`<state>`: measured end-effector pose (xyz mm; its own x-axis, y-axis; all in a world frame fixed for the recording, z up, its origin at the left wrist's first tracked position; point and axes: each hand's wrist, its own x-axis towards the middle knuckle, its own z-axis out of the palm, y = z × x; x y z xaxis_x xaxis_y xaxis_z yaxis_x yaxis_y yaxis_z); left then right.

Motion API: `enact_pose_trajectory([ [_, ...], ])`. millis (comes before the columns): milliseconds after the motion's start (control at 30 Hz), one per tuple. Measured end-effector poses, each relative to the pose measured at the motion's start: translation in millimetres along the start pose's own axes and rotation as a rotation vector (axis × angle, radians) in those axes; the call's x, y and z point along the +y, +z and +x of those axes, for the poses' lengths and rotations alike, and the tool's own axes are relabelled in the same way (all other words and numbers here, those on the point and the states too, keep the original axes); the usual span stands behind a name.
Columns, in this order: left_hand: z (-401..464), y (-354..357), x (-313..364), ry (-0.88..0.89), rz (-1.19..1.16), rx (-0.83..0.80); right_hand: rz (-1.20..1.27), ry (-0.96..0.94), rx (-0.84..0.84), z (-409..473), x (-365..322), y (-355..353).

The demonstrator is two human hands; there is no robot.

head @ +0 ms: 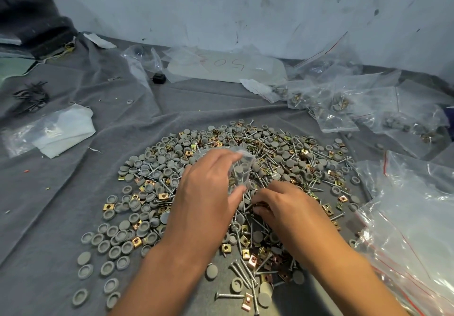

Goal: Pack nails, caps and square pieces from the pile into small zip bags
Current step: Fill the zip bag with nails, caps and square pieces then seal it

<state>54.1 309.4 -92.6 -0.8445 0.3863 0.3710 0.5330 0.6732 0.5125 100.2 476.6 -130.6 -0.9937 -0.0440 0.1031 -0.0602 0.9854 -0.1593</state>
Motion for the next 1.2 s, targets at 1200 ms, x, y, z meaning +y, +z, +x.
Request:
enact_pose_trajectory([
  [1200,0.9,1.5,-1.6,0.007,0.016,0.019,0.294,-0.027,0.583,9.8,-25.0,-9.5],
])
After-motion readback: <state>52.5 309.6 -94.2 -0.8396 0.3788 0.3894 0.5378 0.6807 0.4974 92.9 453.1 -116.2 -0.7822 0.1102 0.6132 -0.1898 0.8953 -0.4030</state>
